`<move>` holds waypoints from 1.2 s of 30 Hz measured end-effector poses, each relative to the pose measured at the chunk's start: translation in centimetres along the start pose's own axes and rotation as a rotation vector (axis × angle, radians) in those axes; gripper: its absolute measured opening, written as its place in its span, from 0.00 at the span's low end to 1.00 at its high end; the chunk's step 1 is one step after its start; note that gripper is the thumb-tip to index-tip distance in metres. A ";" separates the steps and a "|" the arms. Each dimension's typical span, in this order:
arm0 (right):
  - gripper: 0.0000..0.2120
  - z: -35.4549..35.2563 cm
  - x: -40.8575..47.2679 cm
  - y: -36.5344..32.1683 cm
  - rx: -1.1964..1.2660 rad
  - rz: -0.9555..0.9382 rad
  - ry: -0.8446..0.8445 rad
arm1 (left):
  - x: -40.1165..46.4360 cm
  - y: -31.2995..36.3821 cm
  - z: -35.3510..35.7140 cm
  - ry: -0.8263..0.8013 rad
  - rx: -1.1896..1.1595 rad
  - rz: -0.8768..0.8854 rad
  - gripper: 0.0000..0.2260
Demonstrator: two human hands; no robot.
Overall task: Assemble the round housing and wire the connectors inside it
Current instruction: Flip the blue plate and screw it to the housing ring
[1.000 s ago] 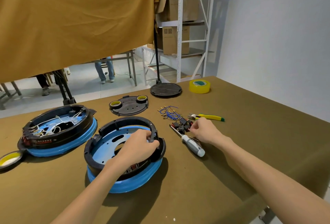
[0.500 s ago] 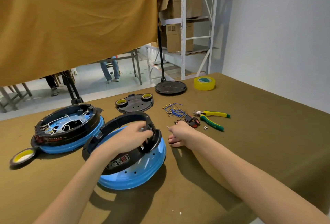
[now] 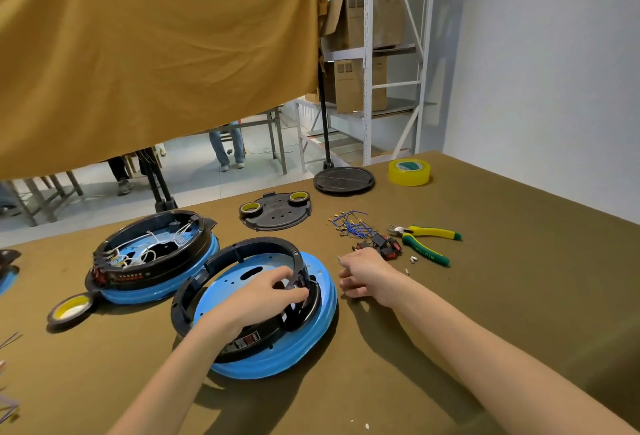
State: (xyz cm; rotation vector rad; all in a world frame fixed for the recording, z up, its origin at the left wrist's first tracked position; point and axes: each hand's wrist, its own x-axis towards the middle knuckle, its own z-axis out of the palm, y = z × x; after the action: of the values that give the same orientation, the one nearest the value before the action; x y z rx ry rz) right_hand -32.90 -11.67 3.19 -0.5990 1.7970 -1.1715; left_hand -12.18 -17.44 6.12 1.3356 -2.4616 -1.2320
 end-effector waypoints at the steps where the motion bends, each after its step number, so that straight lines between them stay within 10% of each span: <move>1: 0.06 -0.1 0.1 0.4 0.013 -0.031 0.000 | -0.2 -0.2 -0.2 -0.006 -0.003 0.017 0.09; 22: 0.18 1.1 0.7 1.4 0.875 0.249 -0.316 | -1.0 -0.9 -1.1 0.041 -0.167 0.106 0.10; 36: 0.18 2.0 -0.2 1.5 0.926 0.134 -0.255 | -1.0 -0.6 -1.7 0.052 -0.247 0.143 0.08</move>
State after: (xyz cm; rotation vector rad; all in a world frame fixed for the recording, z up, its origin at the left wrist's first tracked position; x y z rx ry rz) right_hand -30.92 -11.78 1.62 -0.0651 0.9023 -1.5699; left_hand -10.47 -17.97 7.16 1.0943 -2.2371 -1.3917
